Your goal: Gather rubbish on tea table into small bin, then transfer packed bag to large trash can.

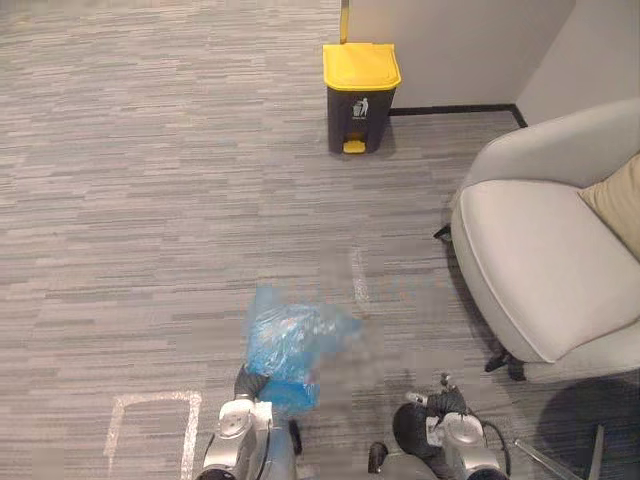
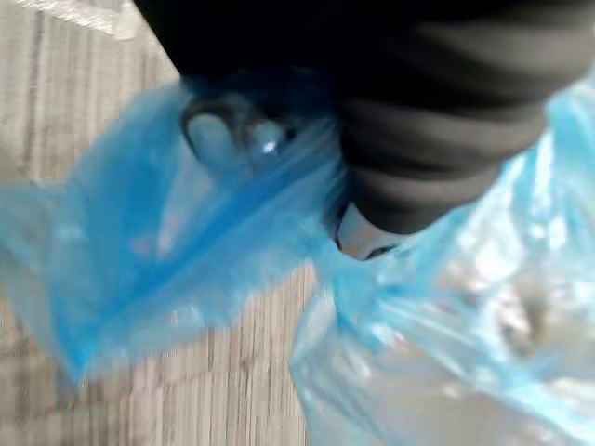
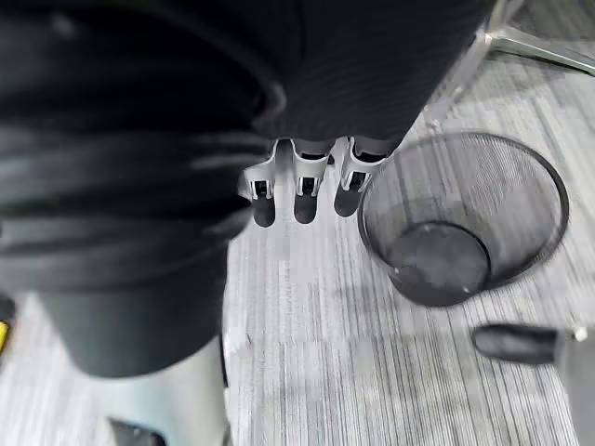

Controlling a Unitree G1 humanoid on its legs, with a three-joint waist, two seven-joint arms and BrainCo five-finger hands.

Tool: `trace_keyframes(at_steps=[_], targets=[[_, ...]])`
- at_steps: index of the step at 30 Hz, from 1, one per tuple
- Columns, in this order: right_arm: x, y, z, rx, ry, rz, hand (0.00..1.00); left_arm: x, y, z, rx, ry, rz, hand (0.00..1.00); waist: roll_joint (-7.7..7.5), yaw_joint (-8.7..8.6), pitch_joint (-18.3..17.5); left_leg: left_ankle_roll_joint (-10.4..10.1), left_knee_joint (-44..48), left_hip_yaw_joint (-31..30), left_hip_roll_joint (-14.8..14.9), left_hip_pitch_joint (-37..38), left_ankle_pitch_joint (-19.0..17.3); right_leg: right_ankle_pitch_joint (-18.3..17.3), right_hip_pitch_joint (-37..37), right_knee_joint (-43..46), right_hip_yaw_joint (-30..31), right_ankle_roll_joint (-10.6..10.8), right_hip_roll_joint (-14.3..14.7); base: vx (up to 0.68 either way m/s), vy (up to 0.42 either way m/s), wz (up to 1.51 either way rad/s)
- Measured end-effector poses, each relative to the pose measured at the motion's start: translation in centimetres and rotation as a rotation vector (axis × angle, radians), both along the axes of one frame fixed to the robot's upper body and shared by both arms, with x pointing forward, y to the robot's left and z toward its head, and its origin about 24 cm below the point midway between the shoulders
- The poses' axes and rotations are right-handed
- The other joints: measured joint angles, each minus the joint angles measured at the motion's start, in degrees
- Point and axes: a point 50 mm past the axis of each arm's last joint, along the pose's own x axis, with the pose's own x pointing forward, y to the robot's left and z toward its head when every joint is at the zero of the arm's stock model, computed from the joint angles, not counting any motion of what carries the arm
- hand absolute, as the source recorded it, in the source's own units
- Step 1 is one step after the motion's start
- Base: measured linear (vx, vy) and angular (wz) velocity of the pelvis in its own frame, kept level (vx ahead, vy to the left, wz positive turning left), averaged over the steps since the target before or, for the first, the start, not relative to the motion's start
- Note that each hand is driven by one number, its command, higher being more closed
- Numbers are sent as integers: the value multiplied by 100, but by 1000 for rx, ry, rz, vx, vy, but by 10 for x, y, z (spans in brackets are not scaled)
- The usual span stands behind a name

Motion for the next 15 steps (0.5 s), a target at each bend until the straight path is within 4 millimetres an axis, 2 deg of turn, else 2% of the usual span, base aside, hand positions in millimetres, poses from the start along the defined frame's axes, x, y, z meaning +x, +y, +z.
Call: trace_keyframes(at_steps=[1, 2, 4, 5, 6, 7, 8, 9, 10, 11, 12, 13, 14, 15], targets=[[0, 1, 0, 1, -1, 1, 0, -2, 1, -1, 3, 5, 1, 100, 1, 12, 3, 15, 46, 56, -7, 51, -83, -22, -26, 140, 56, 37, -31, 288, 203, -48], [1, 2, 0, 6, -4, 2, 0, -8, 4, -4, 9, 23, 4, 100, 19, 20, 3, 67, 88, 191, -16, 278, -282, -75, -204, 774, 243, 123, -103, 280, 180, -47], [-2, 5, -1, 15, 3, 3, 0, -11, 5, -5, 24, 34, -18, 100, 14, 8, 11, 155, -60, 339, -79, 725, -441, 72, -989, 2717, 510, 410, -210, 343, 169, -23], [-2, 8, -2, 16, 5, 17, 0, -11, 7, -4, 38, 33, -30, 100, -1, -56, 16, 176, -129, 328, -112, 922, -525, 8, -1372, 3575, 542, 369, -202, 228, 76, 7], [-2, 9, -2, 16, 6, 23, 0, -11, 8, -4, 41, 33, -29, 100, -5, -78, 16, 172, -176, 330, -120, 1012, -549, -35, -1510, 3794, 528, 301, -183, 226, 26, 2], [-2, 10, -2, 17, 6, 32, 0, -12, 11, -4, 50, 35, -25, 100, 3, -119, 29, 159, -351, 362, -120, 1282, -603, -182, -1881, 4103, 445, 99, -69, 234, -5, -9], [-1, 10, -1, 16, 3, 34, 0, -12, 12, -4, 51, 35, -25, 100, 8, -126, 36, 159, -421, 374, -122, 1370, -604, -243, -1969, 4112, 399, 60, -25, 360, -38, -12], [0, 10, -1, 15, 3, 36, 0, -11, 12, -3, 50, 31, -20, 100, 37, -169, 68, 167, -657, 389, -100, 1663, -612, -338, -2175, 3861, 188, -93, 124, 381, -91, -11], [0, 11, -1, 14, 2, 41, 0, -8, 12, -2, 48, 23, -15, 100, 83, -196, 95, 107, -833, 422, -7, 1903, -702, -312, -2385, 3276, -107, -152, 326, 330, -106, -12], [1, 11, -1, 14, 2, 42, 0, -7, 12, -2, 49, 21, -14, 100, 87, -198, 98, 85, -869, 433, 22, 1955, -717, -278, -2439, 3064, -195, -196, 375, 432, -169, -15], [2, 12, -1, 13, 1, 54, 0, -4, 14, 0, 54, 10, -7, 100, 72, -209, 109, -41, -1049, 466, 48, 2145, -787, 112, -2547, 1919, -443, -292, 504, 392, -151, 6], [0, 11, -2, 7, 8, 58, 0, -3, 16, 0, 57, 15, 9, 100, 29, -293, 103, -213, -1238, 347, -9, 2354, -831, 881, -2423, 1253, -539, -754, 577, 419, -160, 3], [-1, 8, -2, -3, 12, 58, 0, -4, 13, -2, 47, 24, 11, 100, 124, -326, 86, -244, -1310, 288, 64, 2436, -807, 875, -2364, 1243, -552, -759, 669, 485, -150, -4], [3, 6, 1, -9, -3, 55, 0, -6, 12, -4, 44, 31, 8, 100, 190, -322, 67, -324, -1381, 111, 159, 2449, -681, 690, -2412, 1429, -581, -911, 760, 570, -187, -15]])
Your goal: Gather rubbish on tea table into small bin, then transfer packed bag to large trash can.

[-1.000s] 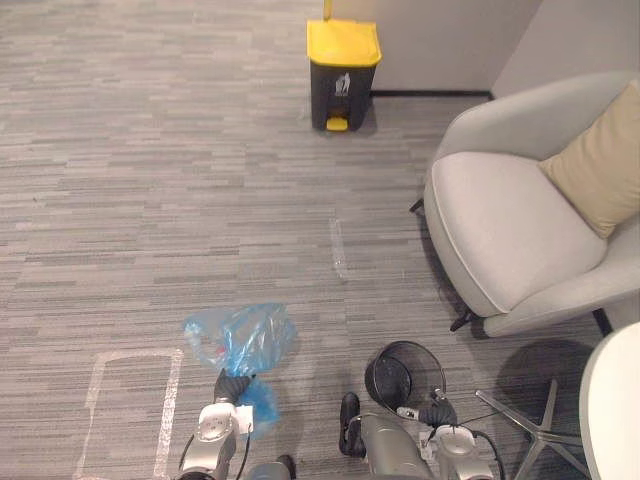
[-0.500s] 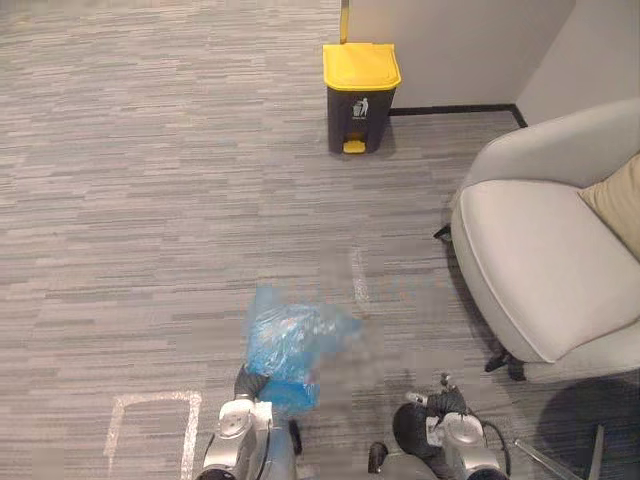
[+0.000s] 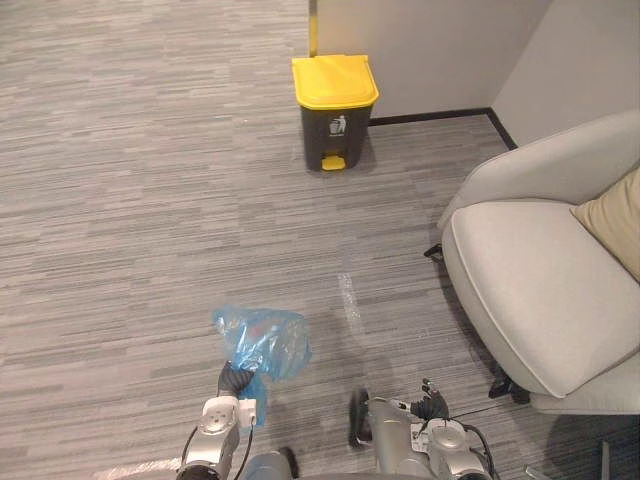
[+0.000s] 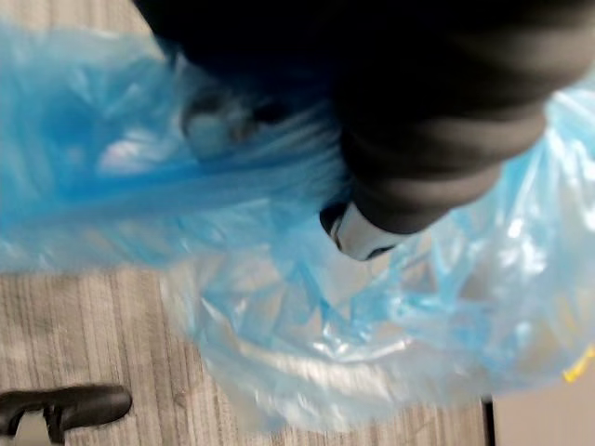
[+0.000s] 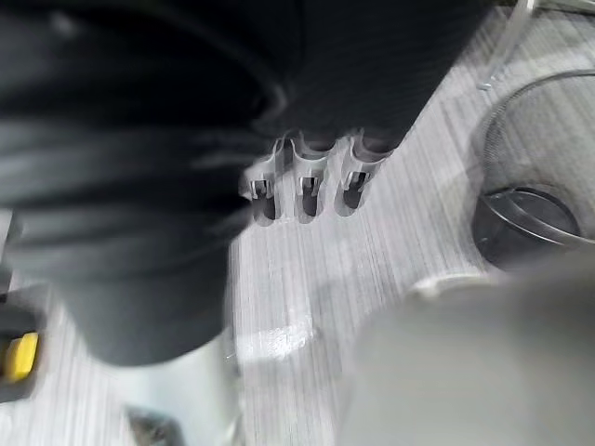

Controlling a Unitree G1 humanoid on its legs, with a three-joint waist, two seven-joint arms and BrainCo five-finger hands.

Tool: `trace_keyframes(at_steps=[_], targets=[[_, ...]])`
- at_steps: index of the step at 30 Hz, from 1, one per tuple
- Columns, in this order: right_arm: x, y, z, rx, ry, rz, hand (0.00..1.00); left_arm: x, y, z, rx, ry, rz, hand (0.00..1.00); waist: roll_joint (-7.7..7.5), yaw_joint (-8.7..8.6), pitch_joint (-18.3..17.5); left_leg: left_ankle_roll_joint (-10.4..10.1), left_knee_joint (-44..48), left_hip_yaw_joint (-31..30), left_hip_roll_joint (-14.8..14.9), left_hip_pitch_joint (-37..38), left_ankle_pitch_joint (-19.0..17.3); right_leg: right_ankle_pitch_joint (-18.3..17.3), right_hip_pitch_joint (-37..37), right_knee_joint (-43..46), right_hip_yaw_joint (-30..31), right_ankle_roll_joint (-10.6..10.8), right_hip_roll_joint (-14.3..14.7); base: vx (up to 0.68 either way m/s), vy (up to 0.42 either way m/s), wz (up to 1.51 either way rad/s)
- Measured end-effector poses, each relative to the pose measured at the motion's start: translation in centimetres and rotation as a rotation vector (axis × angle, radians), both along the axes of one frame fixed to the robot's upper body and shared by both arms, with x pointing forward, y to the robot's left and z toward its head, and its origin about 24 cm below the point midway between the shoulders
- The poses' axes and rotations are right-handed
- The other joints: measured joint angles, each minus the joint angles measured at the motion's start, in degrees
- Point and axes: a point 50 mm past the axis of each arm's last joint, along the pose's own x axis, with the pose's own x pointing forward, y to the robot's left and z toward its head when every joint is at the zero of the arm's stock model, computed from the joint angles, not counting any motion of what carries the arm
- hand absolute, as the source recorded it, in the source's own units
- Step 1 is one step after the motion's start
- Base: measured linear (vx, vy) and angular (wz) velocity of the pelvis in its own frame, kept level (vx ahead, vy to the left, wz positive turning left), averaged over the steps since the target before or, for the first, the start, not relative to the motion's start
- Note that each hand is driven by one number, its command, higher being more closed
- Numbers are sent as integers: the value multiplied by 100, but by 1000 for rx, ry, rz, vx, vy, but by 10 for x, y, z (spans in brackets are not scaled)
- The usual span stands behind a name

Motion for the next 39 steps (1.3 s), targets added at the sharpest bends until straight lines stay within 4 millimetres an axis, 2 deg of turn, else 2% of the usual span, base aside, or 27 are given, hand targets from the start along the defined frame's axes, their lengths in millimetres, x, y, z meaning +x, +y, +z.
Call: trace_keyframes(at_steps=[2, 3, 4, 5, 6, 8, 10, 13, 14, 15, 17, 18, 20, 23, 24, 25, 26, 27, 28, 29, 30, 31, 32, 33, 35, 37, 39], targets=[[0, -4, 0, 2, -3, -27, 0, 4, -2, 2, -4, -11, -4, 100, 6, -37, 2, -92, 269, -232, 54, -13, 52, -305, 43, 217, -97, -71, -5, 469, -160, 9], [-5, -6, -1, 6, 8, -45, 0, 6, -6, 2, -16, -17, -4, 100, 25, -55, 13, -180, 886, -371, 170, -139, 104, -379, 345, 96, -242, -141, 4, 473, -144, 44], [-12, -5, -4, 10, 25, -48, 0, 5, -11, 2, -36, -21, 3, 100, 22, -54, 18, -358, 2173, -456, 364, -533, 301, -384, 900, -305, -310, -148, 61, 561, -149, 45], [-14, -4, -4, 10, 27, -46, 0, 5, -13, 2, -44, -24, 4, 100, 15, -36, 22, -366, 2663, -465, 439, -708, 409, -385, 1099, -436, -310, -149, 79, 448, -47, 25], [-13, -2, -3, 15, 11, -47, 0, 3, -19, 3, -70, -37, 5, 100, 16, 52, 22, -222, 3809, -326, 650, -1134, 252, -393, 1589, -763, -274, -162, 127, 408, 20, -3], [-9, -1, 1, 21, -13, -50, 0, 5, -24, 7, -89, -59, 0, 100, -5, 178, 23, 62, 4509, -155, 788, -1675, 37, -463, 2033, -1099, -160, -95, 127, 360, 59, -18], [-3, 1, 3, 27, -33, -49, 0, 6, -25, 8, -96, -66, 1, 100, 10, 286, 18, 121, 4389, -73, 874, -2192, -78, -507, 2248, -1216, -67, -26, 94, 262, 126, -31], [-1, 1, 4, 33, -40, -62, 0, 4, -28, 5, -104, -51, 4, 100, -28, 380, 40, 96, 2563, -148, 613, -2625, 108, -738, 2519, -1235, 60, 351, -236, 317, 254, -16], [-7, -7, 3, 18, -26, -85, 0, 2, -33, 4, -119, -44, 3, 100, 116, 387, -38, -2, 1210, -413, 461, -2594, 710, -892, 2605, -1245, 104, 593, -249, 309, 330, -6], [-14, -6, -3, 26, 18, -94, 0, -2, -32, -1, -112, -17, 2, 100, -9, 429, -71, -82, 967, -433, 235, -2469, 1307, -980, 2654, -1311, 341, 724, -415, 309, 330, -3], [-16, -1, -6, 40, 30, -89, 0, 0, -26, -1, -94, -12, 1, 100, -183, 381, -143, 36, 794, -410, -41, -2421, 1193, -922, 2684, -1464, 552, 731, -585, 321, 253, 9], [-19, 0, -8, 43, 46, -92, 0, -1, -20, -2, -77, -3, 2, 100, -280, 396, -171, 172, 982, -284, -212, -2435, 938, -892, 2696, -1434, 728, 824, -794, 454, 299, -6], [-15, 0, -6, 43, 36, -88, 0, -6, -16, -5, -66, 13, 6, 100, -273, 414, -168, 205, 1113, -146, -242, -2335, 744, -840, 2648, -1198, 900, 918, -877, 293, 180, -37], [-15, 4, -6, 49, 34, -79, 0, -17, -9, -9, -46, 40, 12, 100, -244, 453, -179, 354, 1014, 244, -232, -1749, 448, -563, 1880, 694, 1303, 1396, -974, 340, 142, -64], [-17, 6, -8, 49, 43, -70, 0, -17, -7, -8, -35, 41, -3, 100, -243, 405, -180, 405, 848, 336, -246, -1453, 383, -416, 1404, 1775, 1364, 1549, -1008, 325, 66, -19], [-16, 7, -7, 50, 41, -63, 0, -16, -6, -7, -29, 34, -5, 100, -234, 352, -173, 419, 725, 356, -255, -1192, 324, -638, 1000, 2450, 1304, 1276, -948, 325, 66, -15], [-17, 8, -8, 50, 43, -62, 0, -15, -6, -7, -28, 32, -5, 100, -228, 348, -169, 426, 679, 361, -255, -1113, 316, -718, 886, 2577, 1248, 1223, -923, 421, 4, -8], [-18, 8, -8, 49, 48, -59, 0, -13, -6, -5, -27, 25, -4, 100, -186, 307, -143, 427, 439, 368, -228, -774, 315, -950, 554, 2721, 977, 943, -806, 352, -51, -5], [-15, 9, -7, 43, 37, -39, 0, -11, -4, -4, -24, 19, 3, 100, -153, 224, -125, 425, 295, 367, -157, -554, 316, -1058, 297, 2458, 710, 747, -631, 415, -81, -2], [-13, 9, -6, 43, 33, -35, 0, -11, -3, -4, -22, 17, 5, 100, -127, 199, -110, 425, 261, 366, -133, -501, 316, -1070, 222, 2294, 645, 706, -565, 340, -136, 3], [-8, 10, -4, 43, 22, -27, 0, -10, 0, -3, -19, 13, 17, 100, -139, 140, -114, 421, 150, 358, -79, -346, 314, -953, -22, 1409, 418, 597, -377, 349, -176, 14], [-10, 10, -5, 41, 30, -26, 0, -9, 5, -3, -4, 14, 16, 100, -280, 115, -179, 295, 88, 297, -149, -238, 244, -345, -19, 223, 395, 579, -259, 372, -180, 21], [-14, 10, -7, 41, 42, -28, 0, -9, 7, -2, 3, 14, 15, 100, -369, 104, -178, 225, 54, 244, -249, -171, 204, 179, 14, -198, 437, 414, -255, 416, -168, 16], [-14, 0, -8, 15, 62, -26, 0, -10, -3, -8, -25, 43, 15, 100, -81, 108, -129, 89, -46, -112, -31, -53, 123, 201, 146, -108, 402, 200, -45, 406, -157, -7], [-14, -5, -7, 7, 59, -39, 0, -11, -5, -9, -33, 43, 16, 100, 21, 107, -113, 22, 102, -469, 101, -34, 162, -173, 192, 26, 269, 99, 43, 392, -180, -1], [-18, -6, -9, 10, 67, -53, 0, -9, -9, -8, -43, 36, 14, 100, 22, 63, -111, -61, 387, -579, 179, -49, 212, -280, 381, 24, 137, 49, 42, 272, -143, 37], [-26, -7, -11, 7, 82, -58, 0, -5, -18, -5, -73, 13, 15, 100, 0, 73, -103, -205, 1650, -640, 367, -367, 304, -420, 948, -210, -83, -19, 39, 308, -148, 52]])
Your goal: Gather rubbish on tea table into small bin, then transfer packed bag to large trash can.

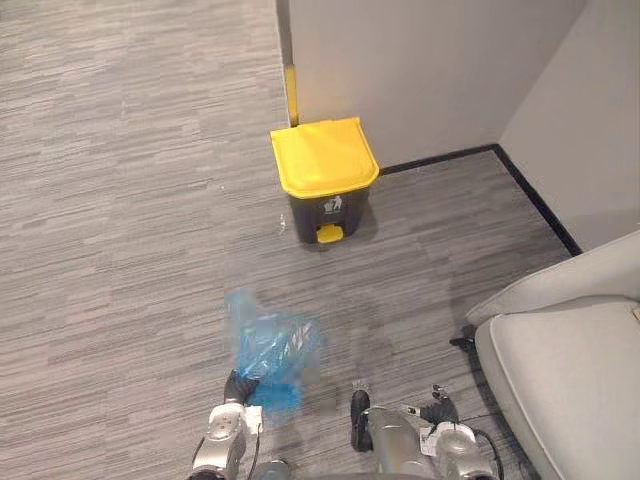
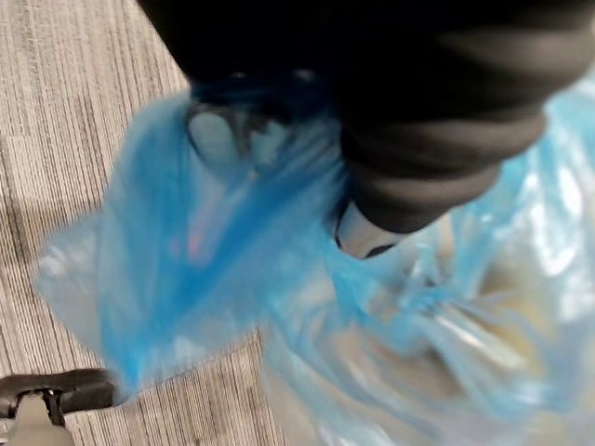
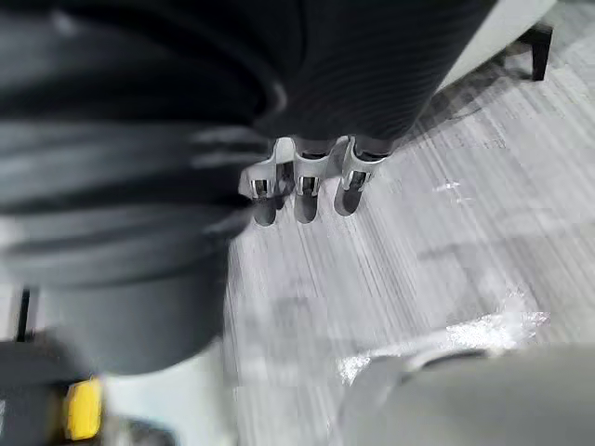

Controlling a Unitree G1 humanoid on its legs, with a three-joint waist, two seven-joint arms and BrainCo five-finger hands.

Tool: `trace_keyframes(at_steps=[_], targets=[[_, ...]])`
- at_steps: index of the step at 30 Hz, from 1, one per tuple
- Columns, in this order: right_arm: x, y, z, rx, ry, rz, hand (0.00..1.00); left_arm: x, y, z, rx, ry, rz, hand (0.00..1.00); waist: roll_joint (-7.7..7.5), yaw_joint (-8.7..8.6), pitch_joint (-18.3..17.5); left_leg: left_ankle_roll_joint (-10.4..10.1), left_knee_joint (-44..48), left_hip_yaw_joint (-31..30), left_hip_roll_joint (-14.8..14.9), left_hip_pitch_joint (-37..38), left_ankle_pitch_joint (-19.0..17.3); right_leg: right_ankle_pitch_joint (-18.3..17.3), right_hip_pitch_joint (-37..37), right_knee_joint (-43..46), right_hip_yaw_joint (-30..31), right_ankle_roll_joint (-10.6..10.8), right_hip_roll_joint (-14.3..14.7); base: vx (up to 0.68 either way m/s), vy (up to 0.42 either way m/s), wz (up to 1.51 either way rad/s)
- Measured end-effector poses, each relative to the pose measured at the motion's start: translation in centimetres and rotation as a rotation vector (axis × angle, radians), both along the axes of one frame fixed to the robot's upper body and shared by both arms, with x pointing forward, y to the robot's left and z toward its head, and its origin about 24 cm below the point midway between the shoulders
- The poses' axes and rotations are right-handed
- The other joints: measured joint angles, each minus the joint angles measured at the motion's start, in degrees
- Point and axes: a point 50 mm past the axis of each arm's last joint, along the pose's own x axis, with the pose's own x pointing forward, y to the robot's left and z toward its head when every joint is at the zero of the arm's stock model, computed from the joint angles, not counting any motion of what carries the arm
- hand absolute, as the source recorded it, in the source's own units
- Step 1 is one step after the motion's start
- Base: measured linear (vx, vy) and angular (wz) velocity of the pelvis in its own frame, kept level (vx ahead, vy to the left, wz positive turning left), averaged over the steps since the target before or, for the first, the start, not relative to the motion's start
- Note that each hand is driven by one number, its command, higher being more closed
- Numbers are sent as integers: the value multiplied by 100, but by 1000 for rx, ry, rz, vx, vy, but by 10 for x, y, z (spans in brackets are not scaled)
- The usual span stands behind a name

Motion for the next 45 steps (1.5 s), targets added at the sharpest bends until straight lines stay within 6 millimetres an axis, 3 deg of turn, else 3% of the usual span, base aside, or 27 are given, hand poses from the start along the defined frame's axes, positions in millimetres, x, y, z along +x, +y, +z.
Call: trace_keyframes(at_steps=[1, 2, 4, 8, 9, 10, 11, 12, 13, 15, 17, 19, 22, 23, 25, 27, 28, 29, 30, 32, 34, 36, 38, 41, 42, 43, 45], targets=[[1, 1, 1, -2, -10, 7, 0, 1, -5, 3, -24, -20, 13, 100, -1, 32, 5, -104, 1095, 40, 152, -435, 298, -67, 345, -192, -63, -13, 2, 324, -86, 29], [4, 3, 3, 2, -28, 9, 0, 1, -9, 4, -51, -33, 33, 100, -10, 97, 22, 53, 2128, 147, 358, -898, 203, -163, 617, -364, -50, -77, 10, 304, -54, 11], [7, 6, 5, 10, -47, 5, 0, -3, -9, 5, -61, -38, 43, 100, -23, 144, 23, 177, 2533, 382, 473, -1380, -138, -246, 894, -509, -51, -82, -5, 206, 21, -2], [8, 4, 6, 13, -52, -16, 0, -7, -6, 2, -63, -23, 59, 100, -42, 280, 25, 264, 941, 641, 182, -1816, -234, -236, 1271, -888, 5, 69, -174, 257, 106, -4], [9, 1, 6, 12, -52, -31, 0, -7, -7, 2, -65, -21, 57, 100, -58, 303, 36, 240, 39, 565, -46, -1872, -23, -230, 1383, -1022, 14, 173, -251, 349, 236, -7], [5, -2, 4, 6, -34, -34, 0, -9, -7, 0, -64, -9, 57, 100, 32, 319, -17, 155, -970, 378, -257, -1803, 517, -269, 1479, -1132, 68, 369, -290, 374, 261, -14], [3, -5, 3, -3, -24, -34, 0, -10, -7, -1, -62, -1, 57, 100, 61, 322, -35, 129, -1120, 285, -304, -1780, 1009, -303, 1507, -1156, 140, 457, -291, 349, 237, -27], [1, -2, 0, 5, -2, -29, 0, -12, -4, -4, -52, 15, 58, 100, -90, 331, -50, 371, -1139, 357, -482, -1710, 1092, -356, 1547, -1194, 311, 578, -408, 356, 219, -18], [0, 2, -1, 17, 0, -31, 0, -12, 2, -4, -31, 19, 49, 100, -226, 319, -72, 486, -1073, 428, -640, -1711, 888, -410, 1540, -1156, 396, 674, -586, 347, 200, -12], [0, 3, -1, 20, 1, -30, 0, -12, 6, -4, -12, 26, 33, 100, -285, 334, -100, 569, -975, 595, -754, -1625, 609, -427, 1430, -837, 567, 708, -752, 329, 209, -27], [1, 3, 0, 22, -7, -26, 0, -17, 9, -6, -6, 38, 34, 100, -251, 335, -98, 630, -1006, 741, -821, -1344, 386, -392, 1109, 96, 873, 911, -861, 319, 219, -42], [-3, 5, -2, 29, 5, -17, 0, -16, 8, -6, 10, 40, -4, 100, -202, 269, -85, 741, -1049, 833, -864, -860, 142, -154, 382, 2006, 1176, 1275, -943, 364, 173, -9], [0, 7, -1, 32, -1, 1, 0, -14, 12, -4, 26, 34, -9, 100, -169, 254, -51, 776, -1249, 823, -856, -427, 84, -500, -183, 2909, 1061, 1014, -850, 297, 35, -3], [1, 7, -1, 29, -2, 12, 0, -13, 13, -4, 27, 32, -6, 100, -96, 197, -8, 756, -1393, 814, -775, -207, 70, -642, -368, 2816, 836, 805, -720, 306, -45, -6], [11, 8, 3, 24, -28, 36, 0, -12, 16, -3, 32, 28, 1, 100, -16, 98, 38, 729, -1516, 831, -599, 47, 55, -684, -696, 1931, 470, 647, -422, 327, -100, 4], [10, 9, 3, 24, -23, 41, 0, -11, 18, -3, 38, 31, 1, 100, -109, 57, 23, 663, -1590, 817, -576, 263, 30, 39, -762, 178, 350, 592, -234, 405, -187, 22], [6, 8, 1, 25, -12, 37, 0, -11, 20, -3, 46, 32, 2, 100, -209, 35, 15, 531, -1643, 727, -659, 388, -32, 790, -645, -383, 408, 483, -212, 307, -142, 27], [7, 5, 2, 17, -16, 35, 0, -13, 17, -6, 37, 48, 4, 100, -120, -14, 49, 388, -1656, 546, -601, 466, -123, 940, -548, -362, 371, 215, -135, 317, -116, 5], [12, -1, 4, -1, -25, 34, 0, -13, 14, -8, 27, 55, -2, 100, 19, 21, 19, 355, -1647, 368, -436, 456, -128, 877, -504, -360, 367, 143, 31, 339, -163, -5], [13, -4, 5, -9, -27, 34, 0, -12, 12, -8, 27, 58, -5, 100, 20, -1, 25, 175, -1472, 179, -319, 442, -19, 624, -430, -245, 226, 37, 80, 390, -212, 9], [-1, -8, 0, -9, 5, -2, 0, -5, 4, -5, 14, 37, -21, 100, 14, 2, 36, 137, -483, 151, -113, 224, 0, 495, 71, -480, 21, -75, 123, 292, -147, 45], [-7, -7, -1, -3, 15, -10, 0, -4, -4, -2, -15, 12, -23, 100, 11, 71, 39, 66, 795, 263, 152, -192, -48, 465, 538, -788, -34, -116, 147, 218, -47, 23], [-7, -9, 0, -2, 5, -25, 0, -2, -10, 0, -39, -5, -30, 100, 28, 95, 9, 200, 1255, 528, 348, -495, -263, 459, 806, -993, -52, -121, 156, 154, 20, 2], [-2, -10, 3, -1, -23, -33, 0, -2, -12, 0, -47, -5, -36, 100, 43, 118, -2, 280, 319, 685, 404, -812, -255, 463, 948, -1084, -42, -13, 86, 109, 96, 1], [-3, -12, 3, -3, -21, -46, 0, -3, -14, -1, -50, 1, -39, 100, 122, 116, -45, 289, -475, 634, 345, -845, 213, 438, 932, -1071, -46, 120, 95, 80, 181, -3], [-6, -15, 1, -5, -5, -59, 0, -4, -14, -4, -48, 17, -41, 100, 174, 128, -75, -13, -853, 436, 274, -766, 431, 442, 927, -1084, 42, 237, 122, 106, 204, -2], [-11, -10, -2, 8, 19, -58, 0, -8, -10, -7, -35, 35, -44, 100, 104, 137, -120, 57, -1207, 463, 78, -643, 525, 532, 951, -1263, 149, 385, 1, 74, 161, -5]])
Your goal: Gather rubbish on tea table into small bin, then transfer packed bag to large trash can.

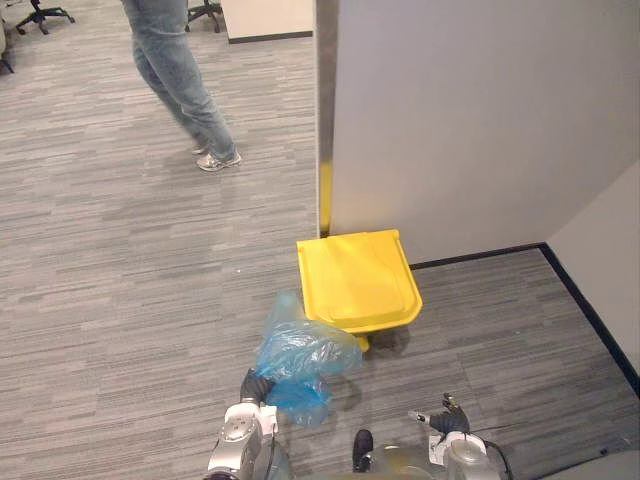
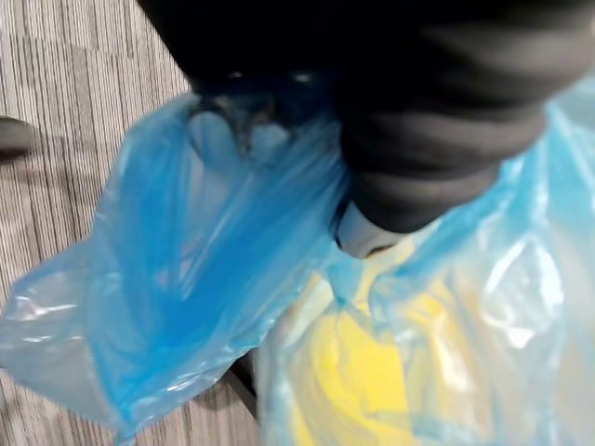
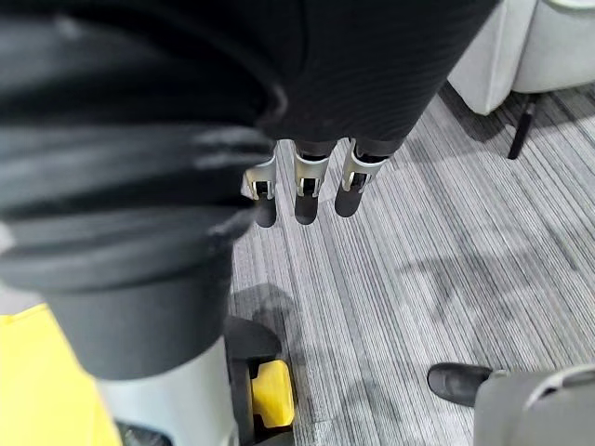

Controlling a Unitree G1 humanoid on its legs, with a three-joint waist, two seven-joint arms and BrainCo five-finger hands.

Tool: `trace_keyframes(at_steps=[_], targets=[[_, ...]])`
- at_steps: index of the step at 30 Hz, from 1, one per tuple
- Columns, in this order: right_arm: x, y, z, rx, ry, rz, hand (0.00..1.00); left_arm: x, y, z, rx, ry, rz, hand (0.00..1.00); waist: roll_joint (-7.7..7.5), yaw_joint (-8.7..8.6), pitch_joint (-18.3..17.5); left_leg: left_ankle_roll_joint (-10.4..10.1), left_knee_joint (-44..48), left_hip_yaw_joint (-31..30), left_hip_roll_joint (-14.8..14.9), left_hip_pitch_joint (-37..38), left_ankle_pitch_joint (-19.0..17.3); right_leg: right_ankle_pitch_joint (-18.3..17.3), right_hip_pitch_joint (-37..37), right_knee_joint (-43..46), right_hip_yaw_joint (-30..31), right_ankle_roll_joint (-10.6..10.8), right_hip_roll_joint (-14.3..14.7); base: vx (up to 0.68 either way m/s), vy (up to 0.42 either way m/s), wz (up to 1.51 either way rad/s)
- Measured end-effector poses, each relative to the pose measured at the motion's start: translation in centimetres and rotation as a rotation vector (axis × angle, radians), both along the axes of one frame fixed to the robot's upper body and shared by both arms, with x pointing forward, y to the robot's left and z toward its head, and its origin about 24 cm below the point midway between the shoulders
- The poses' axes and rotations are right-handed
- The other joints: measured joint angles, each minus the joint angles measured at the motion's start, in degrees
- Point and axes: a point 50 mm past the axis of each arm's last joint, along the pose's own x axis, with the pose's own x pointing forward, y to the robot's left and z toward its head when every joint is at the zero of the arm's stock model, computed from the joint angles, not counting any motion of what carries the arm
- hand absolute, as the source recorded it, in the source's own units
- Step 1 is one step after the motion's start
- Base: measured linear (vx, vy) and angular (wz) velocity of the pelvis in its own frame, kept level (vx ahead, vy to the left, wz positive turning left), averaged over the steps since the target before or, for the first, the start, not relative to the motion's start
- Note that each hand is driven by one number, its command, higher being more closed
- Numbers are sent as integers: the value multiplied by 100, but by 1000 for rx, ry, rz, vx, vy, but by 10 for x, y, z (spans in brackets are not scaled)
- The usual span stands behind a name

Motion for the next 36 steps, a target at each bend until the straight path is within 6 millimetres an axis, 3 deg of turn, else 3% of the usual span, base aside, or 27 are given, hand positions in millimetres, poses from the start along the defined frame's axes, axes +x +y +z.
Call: trace_keyframes(at_steps=[5, 10, 17, 19, 22, 24, 25, 27, 28, 29, 31, 34, 36], targets=[[-7, 4, -5, 17, 37, -1, 0, -10, 10, -7, 55, 53, -38, 100, -4, -10, -28, 181, -556, 246, -374, 233, 166, 187, -5, -286, 230, 207, -225, 27, 138, -16], [-4, 8, -5, 23, 37, 13, 0, -17, 22, -11, 96, 90, -44, 100, -7, -15, -32, 205, -727, 436, -418, 309, 199, 341, -33, -509, 447, 227, -198, 18, 40, -24], [6, 11, -4, 20, 33, 52, 0, -21, 23, -13, 99, 101, -43, 100, -72, -10, -55, 237, -786, 542, -455, 316, 169, 461, -221, -514, 784, 235, -161, -5, 12, -25], [7, 11, -4, 18, 30, 52, 0, -19, 22, -12, 98, 95, -43, 100, -142, 0, -16, 278, -574, 534, -468, 337, 8, 257, -315, -116, 848, 272, -203, -31, 31, -10], [6, 11, -3, 18, 26, 49, 0, -21, 19, -13, 88, 97, -44, 100, -320, -4, 63, 378, -48, 418, -570, 330, -460, -352, -549, 1039, 859, 417, -465, -70, 36, 9], [4, 11, -3, 29, 16, 22, 0, -19, 16, -12, 79, 90, -39, 100, -379, -42, 117, 469, -14, 129, -696, 404, -582, -353, -949, 2107, 801, 564, -597, -55, 47, 29], [10, 11, 0, 27, -10, 25, 0, -18, 14, -12, 74, 90, -39, 100, -345, -82, 182, 481, 54, 49, -626, 498, -605, -475, -1218, 2367, 680, 535, -549, 34, 10, 31], [8, 16, -1, 39, -6, 30, 0, -13, 15, -10, 79, 77, -39, 100, -389, -44, 200, 445, 186, -75, -450, 503, -677, -376, -1303, 1672, 489, 396, -328, 86, -56, 37], [11, 18, -1, 44, -12, 32, 0, -9, 15, -9, 83, 67, -42, 100, -448, -46, 234, 387, 197, -153, -424, 526, -712, -118, -1322, 1027, 372, 378, -279, 186, -168, 42], [12, 23, -1, 55, -14, 34, 0, -5, 16, -6, 87, 54, -43, 100, -656, -29, 341, 324, 260, -159, -526, 598, -772, 177, -1277, 186, 358, 423, -322, 188, -198, 36], [14, 24, 0, 55, -22, 34, 0, -5, 16, -7, 87, 58, -38, 100, -724, -55, 404, 246, 470, -220, -523, 613, -938, 494, -1281, 354, 373, 347, -333, 137, -166, 11], [22, 20, 6, 41, -65, 29, 0, -1, 5, -6, 59, 44, -39, 100, -433, -42, 543, 66, 607, -281, -226, 673, -1194, 456, -1360, 760, 465, 262, -3, 241, -170, 1], [20, 22, 7, 54, -78, 4, 0, 1, 4, -4, 58, 37, -42, 100, -418, -36, 537, 25, 545, -337, -148, 800, -1231, 268, -1427, 1156, 502, 15, 119, 323, -161, 14]])
